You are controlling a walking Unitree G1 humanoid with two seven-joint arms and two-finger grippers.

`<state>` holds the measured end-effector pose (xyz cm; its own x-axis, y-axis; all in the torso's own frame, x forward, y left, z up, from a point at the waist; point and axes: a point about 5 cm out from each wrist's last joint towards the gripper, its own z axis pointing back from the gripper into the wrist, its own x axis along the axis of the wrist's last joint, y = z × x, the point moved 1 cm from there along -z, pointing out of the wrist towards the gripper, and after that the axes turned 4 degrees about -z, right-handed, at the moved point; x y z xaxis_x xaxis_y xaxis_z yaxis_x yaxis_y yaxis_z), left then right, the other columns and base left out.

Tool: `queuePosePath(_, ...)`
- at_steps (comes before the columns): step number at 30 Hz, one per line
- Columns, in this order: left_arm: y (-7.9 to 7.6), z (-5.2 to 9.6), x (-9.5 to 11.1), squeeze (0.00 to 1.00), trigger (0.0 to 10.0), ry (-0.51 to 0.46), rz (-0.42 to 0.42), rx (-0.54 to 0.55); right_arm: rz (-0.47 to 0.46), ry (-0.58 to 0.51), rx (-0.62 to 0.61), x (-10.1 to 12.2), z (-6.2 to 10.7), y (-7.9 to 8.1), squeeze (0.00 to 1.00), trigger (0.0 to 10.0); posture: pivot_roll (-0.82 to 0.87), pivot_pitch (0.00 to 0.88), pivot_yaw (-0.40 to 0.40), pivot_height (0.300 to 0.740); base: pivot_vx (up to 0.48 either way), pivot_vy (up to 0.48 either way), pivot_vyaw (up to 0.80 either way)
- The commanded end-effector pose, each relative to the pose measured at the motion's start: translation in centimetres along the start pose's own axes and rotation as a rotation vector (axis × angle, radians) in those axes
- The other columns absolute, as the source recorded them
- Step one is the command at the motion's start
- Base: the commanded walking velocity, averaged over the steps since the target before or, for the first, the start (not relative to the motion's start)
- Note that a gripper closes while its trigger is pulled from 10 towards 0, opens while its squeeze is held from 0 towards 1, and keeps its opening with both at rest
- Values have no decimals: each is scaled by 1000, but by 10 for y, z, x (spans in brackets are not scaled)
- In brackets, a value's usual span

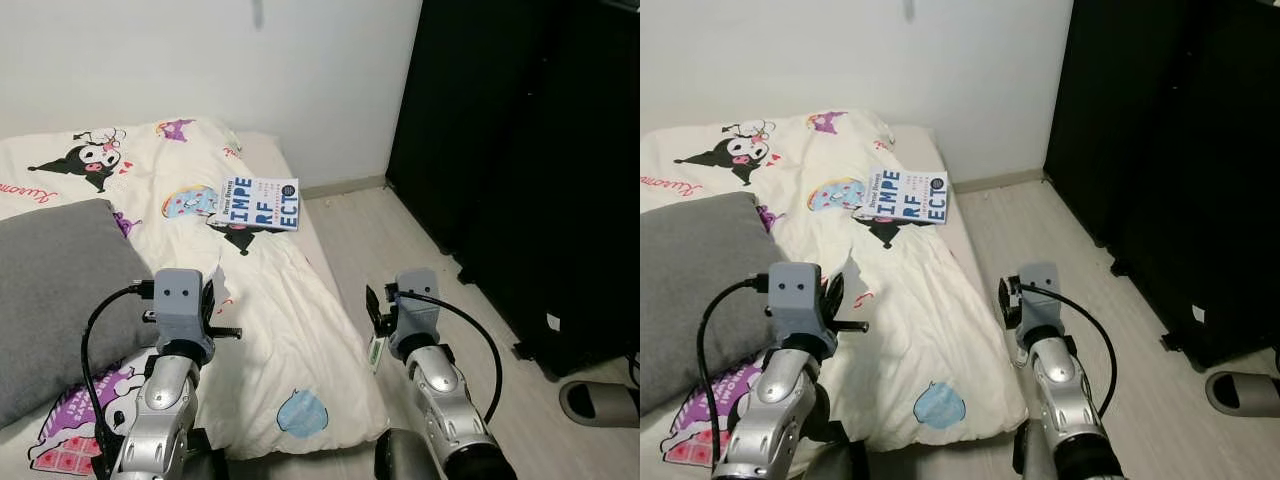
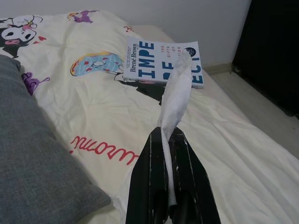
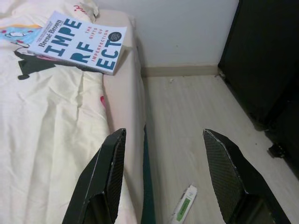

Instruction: Clean up the room

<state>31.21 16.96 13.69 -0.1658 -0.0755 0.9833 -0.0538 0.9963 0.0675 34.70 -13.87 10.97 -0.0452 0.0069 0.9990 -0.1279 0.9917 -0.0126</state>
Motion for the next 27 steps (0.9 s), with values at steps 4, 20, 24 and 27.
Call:
queuePosePath(4, 2, 5, -3, 0, 10000, 13, -24, 7, -20, 21, 5, -5, 3, 3, 0, 10000, 37, 163, -22, 613, 0, 0, 0)
queuePosePath(20, 2, 7, -4, 0, 10000, 20, -29, 7, -22, 26, 15, -5, 4, 5, 0, 10000, 35, 170, -24, 673, 0, 0, 0)
queuePosePath(24, 1, 7, -4, 0, 10000, 18, -27, 6, -22, 24, 17, -4, 4, 5, 0, 10000, 36, 170, -25, 688, 0, 0, 0)
queuePosePath(27, 1, 8, -4, 0, 10000, 19, -26, 6, -23, 24, 18, -4, 4, 5, 0, 10000, 36, 170, -26, 703, 0, 0, 0)
